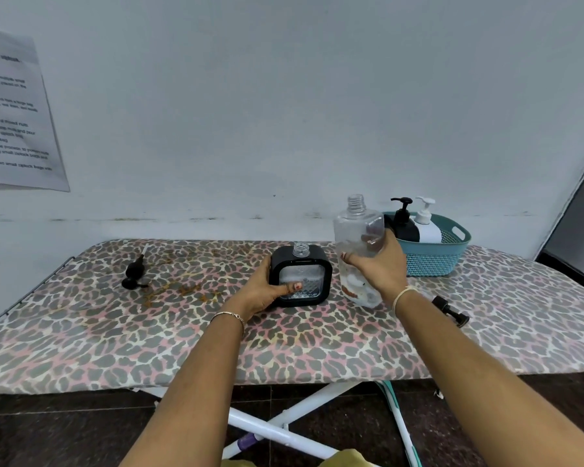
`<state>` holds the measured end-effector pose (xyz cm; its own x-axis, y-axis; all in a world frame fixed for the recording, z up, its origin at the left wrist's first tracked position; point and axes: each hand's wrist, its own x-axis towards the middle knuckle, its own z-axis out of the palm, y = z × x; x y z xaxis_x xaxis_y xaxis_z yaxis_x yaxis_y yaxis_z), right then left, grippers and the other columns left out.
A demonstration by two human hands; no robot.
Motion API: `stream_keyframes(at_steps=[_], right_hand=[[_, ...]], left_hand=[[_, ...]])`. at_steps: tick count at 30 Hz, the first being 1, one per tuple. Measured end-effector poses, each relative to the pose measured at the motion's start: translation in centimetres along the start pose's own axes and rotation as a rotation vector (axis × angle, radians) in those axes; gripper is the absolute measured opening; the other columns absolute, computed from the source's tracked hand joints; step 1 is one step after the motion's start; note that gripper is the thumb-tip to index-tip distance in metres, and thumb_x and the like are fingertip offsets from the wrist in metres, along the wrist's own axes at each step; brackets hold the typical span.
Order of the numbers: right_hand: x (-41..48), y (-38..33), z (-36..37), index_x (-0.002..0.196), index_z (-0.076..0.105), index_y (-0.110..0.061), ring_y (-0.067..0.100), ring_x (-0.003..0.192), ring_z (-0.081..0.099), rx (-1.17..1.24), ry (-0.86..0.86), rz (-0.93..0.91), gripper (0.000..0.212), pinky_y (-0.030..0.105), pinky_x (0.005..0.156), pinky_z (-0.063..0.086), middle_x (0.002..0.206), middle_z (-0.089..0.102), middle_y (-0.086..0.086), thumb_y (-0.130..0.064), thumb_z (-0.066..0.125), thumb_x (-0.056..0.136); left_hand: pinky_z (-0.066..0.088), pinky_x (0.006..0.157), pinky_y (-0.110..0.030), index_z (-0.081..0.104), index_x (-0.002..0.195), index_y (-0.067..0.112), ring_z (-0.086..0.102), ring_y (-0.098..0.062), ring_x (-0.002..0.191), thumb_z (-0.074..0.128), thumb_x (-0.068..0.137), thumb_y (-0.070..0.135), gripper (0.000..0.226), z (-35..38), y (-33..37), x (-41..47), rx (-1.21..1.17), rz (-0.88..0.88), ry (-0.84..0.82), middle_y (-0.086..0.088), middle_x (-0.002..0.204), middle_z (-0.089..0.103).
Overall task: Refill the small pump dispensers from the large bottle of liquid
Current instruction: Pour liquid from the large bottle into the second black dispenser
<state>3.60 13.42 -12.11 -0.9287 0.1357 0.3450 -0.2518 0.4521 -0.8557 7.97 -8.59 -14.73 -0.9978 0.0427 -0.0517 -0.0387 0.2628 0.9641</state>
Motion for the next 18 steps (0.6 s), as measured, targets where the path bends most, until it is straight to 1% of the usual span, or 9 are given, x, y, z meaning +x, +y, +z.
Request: stream_keyframes(at_steps=[3, 5, 7, 9, 10, 13, 16, 18], right_hand=[[-0.2, 1.2, 0.8, 0.118, 0.053, -0.019, 0.017, 0.104, 0.060, 0.096, 0.093, 0.080, 0.069, 0.030, 0.095, 0.047, 0.112, 0.063, -0.003, -0.025, 0.090, 0.061], [-0.1, 1.8, 1.2, 0.120, 0.052, -0.018, 0.020, 0.109, 0.059, 0.112, 0.143, 0.117, 0.073, 0.036, 0.100, 0.047, 0.114, 0.062, -0.001, -0.029, 0.090, 0.059], [-0.2, 2.1, 1.3, 0.124, 0.050, -0.016, 0.023, 0.112, 0.058, 0.129, 0.171, 0.147, 0.078, 0.041, 0.102, 0.046, 0.120, 0.062, 0.003, -0.032, 0.090, 0.059], [-0.6, 2.1, 1.2, 0.123, 0.048, -0.015, 0.022, 0.111, 0.058, 0.158, 0.179, 0.142, 0.076, 0.038, 0.102, 0.046, 0.119, 0.061, 0.003, -0.029, 0.089, 0.061], [-0.8, 2.1, 1.2, 0.122, 0.048, -0.015, 0.020, 0.109, 0.057, 0.165, 0.177, 0.137, 0.073, 0.035, 0.100, 0.046, 0.118, 0.060, 0.003, -0.026, 0.089, 0.062], [-1.8, 2.0, 1.1, 0.124, 0.045, -0.013, 0.014, 0.104, 0.053, 0.162, 0.159, 0.134, 0.072, 0.029, 0.098, 0.044, 0.118, 0.058, 0.004, -0.023, 0.087, 0.066], [-2.4, 2.0, 1.2, 0.127, 0.044, -0.010, 0.018, 0.108, 0.054, 0.146, 0.147, 0.131, 0.074, 0.030, 0.098, 0.043, 0.121, 0.058, 0.006, -0.022, 0.086, 0.067], [-2.6, 2.1, 1.2, 0.129, 0.042, -0.010, 0.022, 0.113, 0.055, 0.143, 0.139, 0.145, 0.077, 0.032, 0.100, 0.042, 0.124, 0.057, 0.007, -0.022, 0.087, 0.067]], left_hand=[[0.036, 0.091, -0.014, 0.024, 0.144, 0.015, 0.044, -0.009, 0.115, 0.071, 0.082, 0.012, 0.078, 0.2, 0.0, -0.1, 0.030, 0.019, 0.017, 0.008, 0.116, 0.045], [0.037, 0.091, -0.016, 0.027, 0.142, 0.017, 0.046, -0.011, 0.117, 0.072, 0.081, 0.014, 0.076, 0.2, -0.1, 0.0, 0.035, 0.022, 0.024, 0.006, 0.120, 0.048], [0.041, 0.092, -0.020, 0.029, 0.139, 0.019, 0.049, -0.013, 0.115, 0.074, 0.080, 0.017, 0.074, 0.4, -0.2, 0.0, 0.034, 0.019, 0.041, 0.001, 0.126, 0.050], [0.043, 0.096, -0.025, 0.029, 0.140, 0.022, 0.050, -0.015, 0.113, 0.075, 0.078, 0.021, 0.077, 0.5, -0.5, 0.1, 0.024, 0.016, 0.060, 0.000, 0.128, 0.050], [0.041, 0.099, -0.027, 0.028, 0.141, 0.023, 0.049, -0.015, 0.114, 0.075, 0.077, 0.022, 0.079, 0.6, -0.7, 0.1, 0.023, 0.019, 0.070, 0.000, 0.129, 0.050], [0.036, 0.103, -0.028, 0.025, 0.144, 0.025, 0.045, -0.018, 0.127, 0.075, 0.077, 0.027, 0.084, 0.8, -1.1, 0.1, 0.063, 0.032, 0.091, -0.001, 0.137, 0.047], [0.031, 0.108, -0.031, 0.019, 0.148, 0.023, 0.041, -0.021, 0.132, 0.072, 0.081, 0.028, 0.085, 1.1, -0.8, -0.2, 0.121, 0.024, 0.116, -0.002, 0.143, 0.044], [0.031, 0.107, -0.031, 0.020, 0.147, 0.020, 0.040, -0.022, 0.132, 0.069, 0.084, 0.027, 0.081, 1.5, -0.6, -0.4, 0.167, 0.018, 0.140, -0.003, 0.142, 0.044]])
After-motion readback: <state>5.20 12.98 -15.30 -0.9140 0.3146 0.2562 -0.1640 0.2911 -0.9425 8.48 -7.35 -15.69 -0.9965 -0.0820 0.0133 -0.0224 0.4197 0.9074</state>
